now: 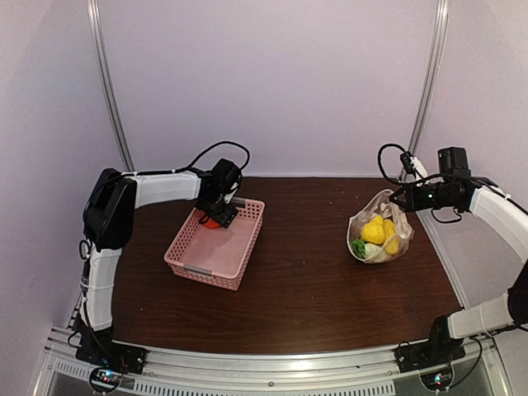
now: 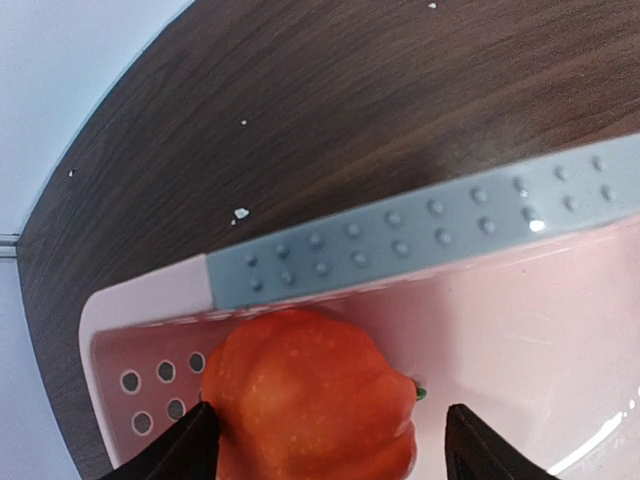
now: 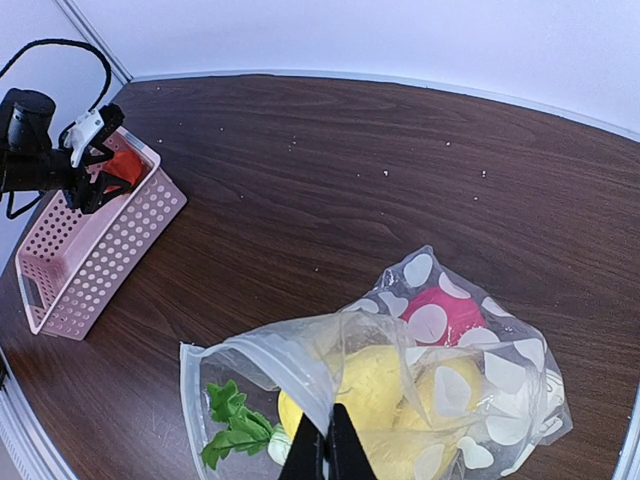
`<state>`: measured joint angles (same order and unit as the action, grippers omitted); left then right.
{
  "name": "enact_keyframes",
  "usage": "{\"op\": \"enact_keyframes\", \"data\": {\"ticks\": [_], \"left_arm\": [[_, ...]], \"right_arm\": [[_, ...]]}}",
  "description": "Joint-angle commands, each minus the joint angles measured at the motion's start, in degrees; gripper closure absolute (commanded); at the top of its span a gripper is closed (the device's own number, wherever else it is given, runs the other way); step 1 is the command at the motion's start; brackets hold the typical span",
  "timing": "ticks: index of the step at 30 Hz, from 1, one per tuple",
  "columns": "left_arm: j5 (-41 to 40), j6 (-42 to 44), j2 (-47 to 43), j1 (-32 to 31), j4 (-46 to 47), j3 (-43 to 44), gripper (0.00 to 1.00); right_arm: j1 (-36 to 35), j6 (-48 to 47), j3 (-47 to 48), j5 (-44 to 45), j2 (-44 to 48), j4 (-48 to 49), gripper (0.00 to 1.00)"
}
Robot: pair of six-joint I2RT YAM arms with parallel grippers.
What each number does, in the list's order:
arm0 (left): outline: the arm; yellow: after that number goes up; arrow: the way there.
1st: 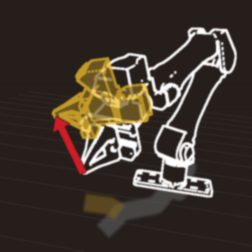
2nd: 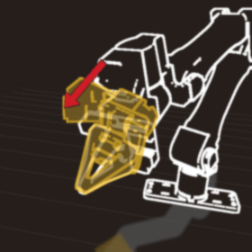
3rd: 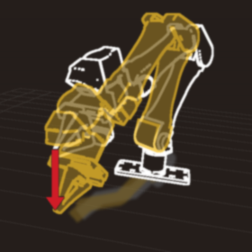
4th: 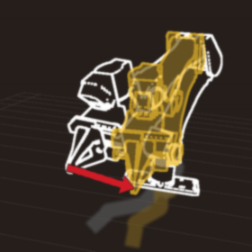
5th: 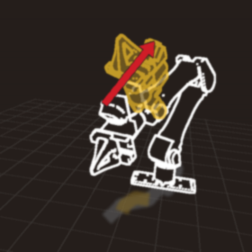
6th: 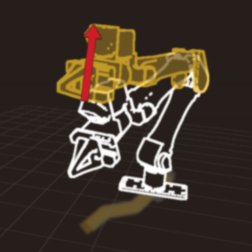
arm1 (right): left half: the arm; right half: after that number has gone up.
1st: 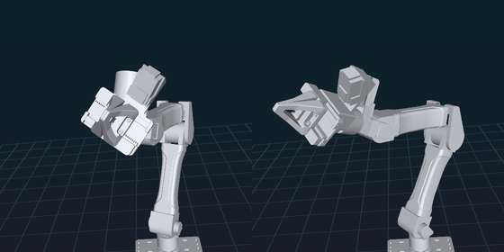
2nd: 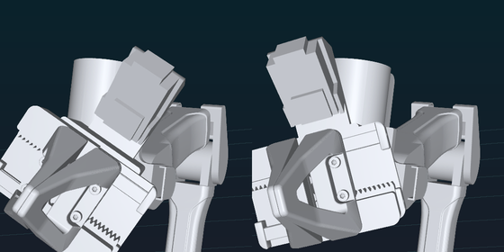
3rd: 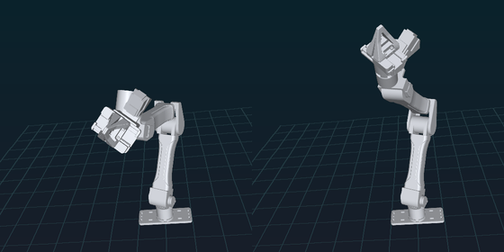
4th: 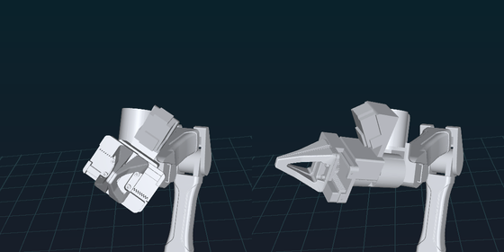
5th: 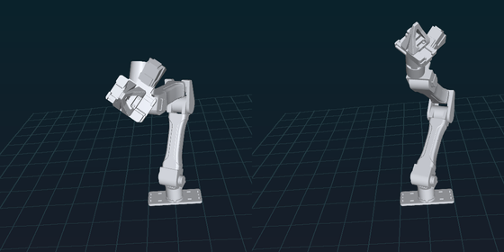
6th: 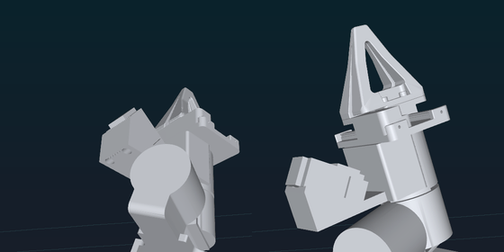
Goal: Place the food in the zip-top bag and seal the zipper
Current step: Pick up the fake vegetable from the bin, then place the fake vegetable in the zipper food storage bag.
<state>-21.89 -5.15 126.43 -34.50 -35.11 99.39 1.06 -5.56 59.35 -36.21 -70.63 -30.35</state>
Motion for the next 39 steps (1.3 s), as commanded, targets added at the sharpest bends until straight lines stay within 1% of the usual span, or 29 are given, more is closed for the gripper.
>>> {"op": "enact_keyframes", "data": {"ticks": [1, 4, 7, 11, 14, 18, 26, 28, 31, 33, 36, 37, 39], "left_arm": [[-2.78, 1.97, 1.9, 0.14, -1.86, 2.65, 0.22], [-4.03, 1.98, 2.65, 0.05, -2.06, 2.53, 0.23], [-4.94, 1.98, 3.09, 0.05, -2.0, 2.31, 0.26], [-5.52, 2.13, 3.38, -0.03, -2.06, 2.46, 0.33], [-5.31, 1.8, 2.57, -0.72, -3.59, 3.39, 0.4], [-4.23, 0.62, -1.56, -2.39, -4.35, 3.4, 0.46], [0.21, -2.45, -12.7, -6.63, -7.08, 4.66, 0.48], [3.54, -3.73, -14.78, -7.81, -6.94, 5.95, 0.49], [13.83, -4.15, -18.47, -10.67, 0.45, 4.88, 0.49], [22.81, -5.37, -20.8, -13.44, 9.37, 1.87, 0.5], [36.57, -10.67, -21.5, -16.43, 22.79, -1.26, 0.52], [40.27, -13.23, -20.91, -17.26, 27.59, -2.13, 0.52], [45.17, -17.21, -18.44, -18.89, 35.57, -2.17, 0.53]], "right_arm": [[0.02, 0.81, -0.82, -0.66, 0.89, 1.24, 1.0], [0.07, 0.89, -0.73, -0.74, 0.85, 1.32, 1.0], [0.03, 0.91, -0.73, -0.79, 0.76, 1.34, 1.0], [0.06, 0.91, -0.74, -0.72, 1.05, 1.34, 1.0], [0.07, 0.85, -0.81, -0.54, 1.35, 1.19, 1.0], [0.08, 0.64, -1.04, -0.19, 1.68, 1.16, 1.0], [0.08, 0.36, 0.13, -0.34, 1.66, -0.22, 1.0], [0.08, 0.21, 0.9, -0.49, 1.46, -0.98, 1.0], [0.05, 0.3, 1.95, -0.53, 1.19, -1.83, 1.0], [0.08, 0.38, 2.63, -0.66, 0.84, -2.33, 1.0], [0.01, 0.54, 3.91, -1.07, 0.27, -3.46, 1.0], [0.04, 0.61, 4.38, -1.24, 0.05, -3.86, 1.0], [0.0, 0.79, 5.42, -1.85, -0.34, -4.75, 1.0]]}}
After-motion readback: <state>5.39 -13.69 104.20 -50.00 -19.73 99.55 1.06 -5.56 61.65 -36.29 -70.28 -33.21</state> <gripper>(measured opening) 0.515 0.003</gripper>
